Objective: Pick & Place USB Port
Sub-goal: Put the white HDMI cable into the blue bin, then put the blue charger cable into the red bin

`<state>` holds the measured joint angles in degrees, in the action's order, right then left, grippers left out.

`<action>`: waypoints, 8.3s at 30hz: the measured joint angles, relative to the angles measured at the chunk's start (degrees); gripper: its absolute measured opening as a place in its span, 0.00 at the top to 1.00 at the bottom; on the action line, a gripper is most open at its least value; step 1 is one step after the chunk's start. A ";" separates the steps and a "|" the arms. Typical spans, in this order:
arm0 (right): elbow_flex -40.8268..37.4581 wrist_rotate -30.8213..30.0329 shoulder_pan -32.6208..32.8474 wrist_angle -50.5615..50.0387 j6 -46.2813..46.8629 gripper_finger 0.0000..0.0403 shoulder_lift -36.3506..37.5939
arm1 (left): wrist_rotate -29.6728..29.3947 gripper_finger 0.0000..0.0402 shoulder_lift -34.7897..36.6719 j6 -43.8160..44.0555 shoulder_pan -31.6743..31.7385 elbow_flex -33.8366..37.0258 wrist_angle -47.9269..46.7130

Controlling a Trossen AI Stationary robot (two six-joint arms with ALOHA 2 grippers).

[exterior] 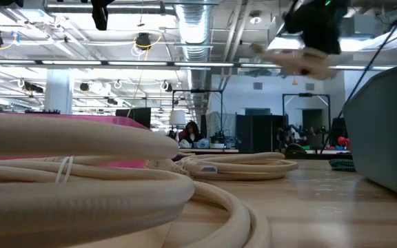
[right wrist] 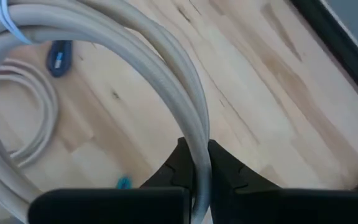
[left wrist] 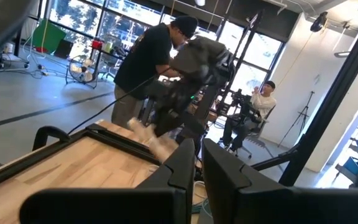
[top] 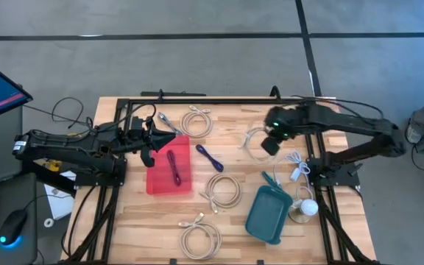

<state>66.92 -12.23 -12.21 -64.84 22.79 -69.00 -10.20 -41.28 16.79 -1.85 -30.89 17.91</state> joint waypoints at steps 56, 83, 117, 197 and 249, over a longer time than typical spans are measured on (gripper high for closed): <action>-9.59 -3.06 45.99 7.67 33.86 0.99 -16.43 | 0.00 0.92 -0.01 -1.95 0.00 0.02 0.00; -10.08 0.31 45.77 11.42 30.70 0.94 -16.52 | 0.00 0.92 0.00 -1.96 0.00 0.02 -0.16; -19.10 11.06 38.23 36.19 25.24 0.85 -16.56 | 0.02 0.92 0.00 -1.54 -0.01 0.02 -0.62; -4.88 14.25 13.11 -6.27 34.73 0.56 -17.62 | -0.02 0.92 0.00 -1.54 0.00 0.02 -2.52; -24.19 19.89 16.70 20.76 37.72 0.59 -17.57 | -0.87 0.92 -0.02 -2.85 0.00 0.02 -2.52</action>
<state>42.73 7.66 4.49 -44.08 60.51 -86.56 -11.07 -41.30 13.93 -1.85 -30.87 15.40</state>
